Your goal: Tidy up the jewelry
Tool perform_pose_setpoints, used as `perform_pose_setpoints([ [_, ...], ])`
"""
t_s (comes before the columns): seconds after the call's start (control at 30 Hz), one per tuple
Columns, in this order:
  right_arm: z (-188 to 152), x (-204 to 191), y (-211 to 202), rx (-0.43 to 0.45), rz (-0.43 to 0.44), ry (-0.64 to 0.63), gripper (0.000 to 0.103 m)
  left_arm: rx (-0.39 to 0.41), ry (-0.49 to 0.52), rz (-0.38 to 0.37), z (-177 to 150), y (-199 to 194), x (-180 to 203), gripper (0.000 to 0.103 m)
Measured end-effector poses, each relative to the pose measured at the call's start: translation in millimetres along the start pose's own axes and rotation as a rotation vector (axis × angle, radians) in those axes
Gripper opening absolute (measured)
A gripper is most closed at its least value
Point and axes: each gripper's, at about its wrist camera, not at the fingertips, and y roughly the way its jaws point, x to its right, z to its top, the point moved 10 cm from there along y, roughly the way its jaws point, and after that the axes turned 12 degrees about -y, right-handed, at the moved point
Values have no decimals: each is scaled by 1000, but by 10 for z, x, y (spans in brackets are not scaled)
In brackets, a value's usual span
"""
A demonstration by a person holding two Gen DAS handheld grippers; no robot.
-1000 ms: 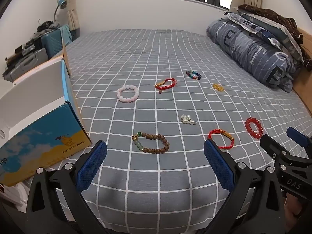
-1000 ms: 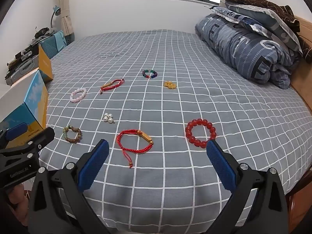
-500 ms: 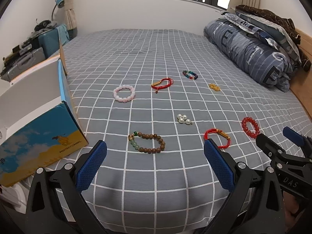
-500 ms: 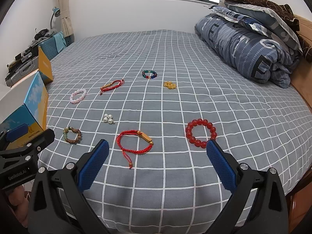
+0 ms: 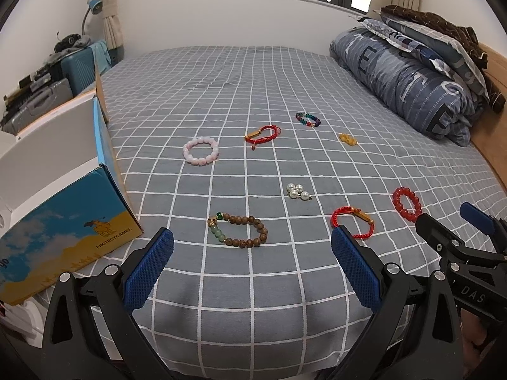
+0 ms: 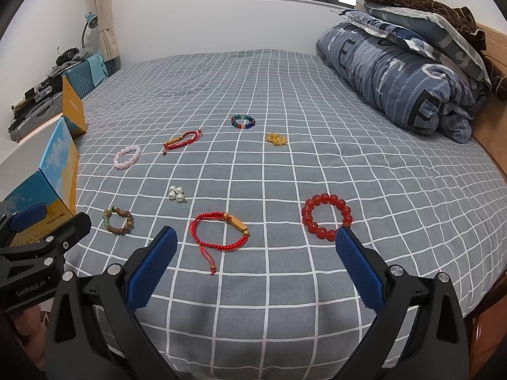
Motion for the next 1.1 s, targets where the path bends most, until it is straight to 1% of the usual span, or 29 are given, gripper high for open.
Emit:
perform_pose_setpoints([
  [1.1,-12,-10,-4,3,-2,0,96,-8,9,13,-14,4,-55,97],
])
